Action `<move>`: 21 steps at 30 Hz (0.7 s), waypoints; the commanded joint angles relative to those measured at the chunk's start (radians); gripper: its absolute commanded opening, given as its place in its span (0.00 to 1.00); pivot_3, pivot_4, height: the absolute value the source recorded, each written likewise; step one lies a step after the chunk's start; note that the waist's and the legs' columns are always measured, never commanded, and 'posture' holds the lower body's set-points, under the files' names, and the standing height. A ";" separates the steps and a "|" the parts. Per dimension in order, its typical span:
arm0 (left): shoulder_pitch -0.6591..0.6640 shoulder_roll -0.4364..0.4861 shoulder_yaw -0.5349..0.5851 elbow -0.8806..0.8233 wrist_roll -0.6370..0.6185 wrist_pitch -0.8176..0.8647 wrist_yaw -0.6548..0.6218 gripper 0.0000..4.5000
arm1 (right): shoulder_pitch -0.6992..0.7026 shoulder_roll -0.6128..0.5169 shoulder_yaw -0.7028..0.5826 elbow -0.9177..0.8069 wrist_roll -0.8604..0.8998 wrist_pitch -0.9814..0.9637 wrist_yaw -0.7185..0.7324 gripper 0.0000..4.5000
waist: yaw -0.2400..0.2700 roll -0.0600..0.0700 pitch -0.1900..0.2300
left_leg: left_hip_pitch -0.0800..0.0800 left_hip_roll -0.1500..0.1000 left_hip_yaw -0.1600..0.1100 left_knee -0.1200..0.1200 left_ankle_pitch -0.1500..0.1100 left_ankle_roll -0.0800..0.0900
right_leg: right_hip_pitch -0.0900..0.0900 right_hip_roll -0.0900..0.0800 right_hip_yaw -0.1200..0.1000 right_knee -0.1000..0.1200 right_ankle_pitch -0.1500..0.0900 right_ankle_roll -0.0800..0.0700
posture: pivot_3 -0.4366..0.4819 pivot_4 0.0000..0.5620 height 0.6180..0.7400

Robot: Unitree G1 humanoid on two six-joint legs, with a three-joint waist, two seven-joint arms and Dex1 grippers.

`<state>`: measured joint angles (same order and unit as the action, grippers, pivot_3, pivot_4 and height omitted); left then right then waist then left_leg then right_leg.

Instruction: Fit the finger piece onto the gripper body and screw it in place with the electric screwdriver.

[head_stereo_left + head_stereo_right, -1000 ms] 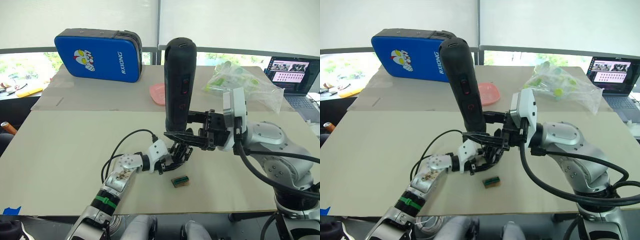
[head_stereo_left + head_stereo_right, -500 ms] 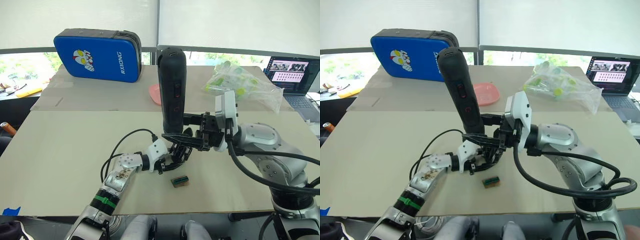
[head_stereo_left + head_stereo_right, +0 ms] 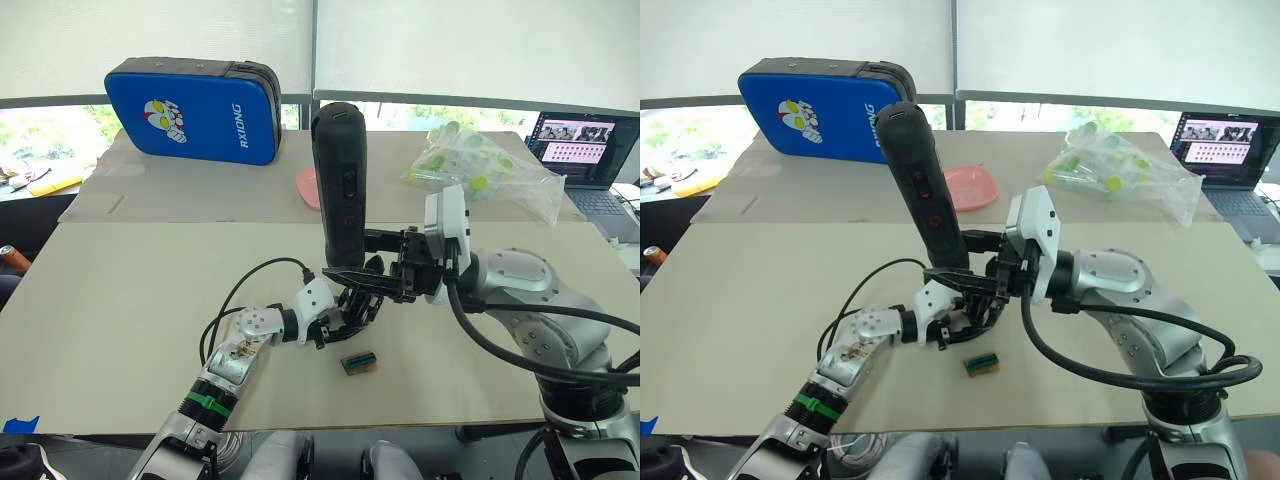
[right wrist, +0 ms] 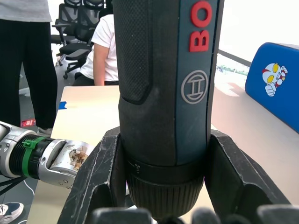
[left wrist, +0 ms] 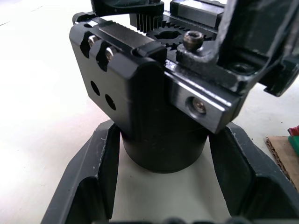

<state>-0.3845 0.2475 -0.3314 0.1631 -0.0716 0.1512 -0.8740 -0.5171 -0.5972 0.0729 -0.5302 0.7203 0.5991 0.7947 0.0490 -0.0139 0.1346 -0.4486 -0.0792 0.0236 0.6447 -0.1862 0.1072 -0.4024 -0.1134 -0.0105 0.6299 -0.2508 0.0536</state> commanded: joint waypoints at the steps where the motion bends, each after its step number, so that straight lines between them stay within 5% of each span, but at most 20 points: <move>1: 0.034 0.001 -0.049 0.006 0.015 0.040 -0.017 0.51 | -0.007 0.006 -0.017 -0.034 0.000 -0.015 -0.003 0.42 | 0.000 0.000 0.000 | 0.000 0.000 0.000 0.000 0.000 0.000 | 0.000 0.000 0.000 0.000 0.000 0.000 | 0.48 0.27 1.00; 21: 0.042 0.005 -0.049 -0.018 0.012 0.067 -0.018 0.51 | 0.000 0.013 -0.002 -0.039 -0.027 -0.016 0.011 0.42 | -0.003 0.000 0.000 | 0.000 0.000 0.000 0.000 0.000 0.000 | 0.000 0.000 0.000 0.000 0.000 0.000 | 0.48 0.27 1.00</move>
<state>-0.3730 0.2511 -0.3317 0.1324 -0.0715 0.1810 -0.8724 -0.5034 -0.5885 0.0861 -0.5309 0.6866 0.5990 0.8036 0.0463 -0.0138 0.1345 -0.4485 -0.0792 0.0236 0.6445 -0.1863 0.1073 -0.4026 -0.1133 -0.0107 0.6300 -0.2508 0.0536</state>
